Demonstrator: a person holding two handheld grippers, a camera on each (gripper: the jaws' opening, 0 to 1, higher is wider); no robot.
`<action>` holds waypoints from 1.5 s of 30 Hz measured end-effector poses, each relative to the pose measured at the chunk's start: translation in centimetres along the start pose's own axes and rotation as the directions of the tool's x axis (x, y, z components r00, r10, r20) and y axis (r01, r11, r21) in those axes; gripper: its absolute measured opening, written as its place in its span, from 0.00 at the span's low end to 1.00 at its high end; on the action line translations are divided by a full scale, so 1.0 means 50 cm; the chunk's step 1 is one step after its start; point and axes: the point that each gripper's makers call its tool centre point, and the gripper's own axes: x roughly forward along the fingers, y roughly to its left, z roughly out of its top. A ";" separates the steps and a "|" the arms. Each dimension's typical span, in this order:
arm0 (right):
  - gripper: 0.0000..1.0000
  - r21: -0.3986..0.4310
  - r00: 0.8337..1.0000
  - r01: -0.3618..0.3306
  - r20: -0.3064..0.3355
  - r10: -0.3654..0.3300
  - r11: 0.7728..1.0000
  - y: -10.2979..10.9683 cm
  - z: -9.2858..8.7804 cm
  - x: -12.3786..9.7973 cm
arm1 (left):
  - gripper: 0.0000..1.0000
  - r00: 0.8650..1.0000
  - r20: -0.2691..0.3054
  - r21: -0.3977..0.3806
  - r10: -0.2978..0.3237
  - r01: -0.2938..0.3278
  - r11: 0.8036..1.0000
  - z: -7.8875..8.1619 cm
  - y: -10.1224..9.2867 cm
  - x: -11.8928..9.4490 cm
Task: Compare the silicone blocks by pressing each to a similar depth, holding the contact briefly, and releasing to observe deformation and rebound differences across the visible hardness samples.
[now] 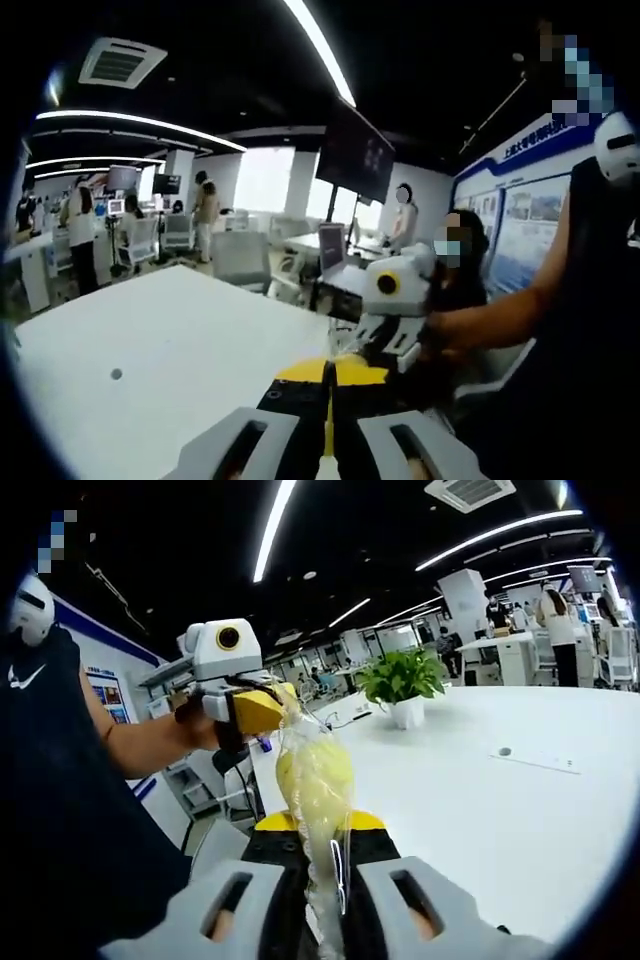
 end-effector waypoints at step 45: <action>0.08 -0.018 0.997 0.032 0.078 -0.031 0.999 -0.012 0.015 -0.007 | 0.00 0.999 -0.005 -0.065 0.040 -0.040 0.997 0.016 0.001 0.006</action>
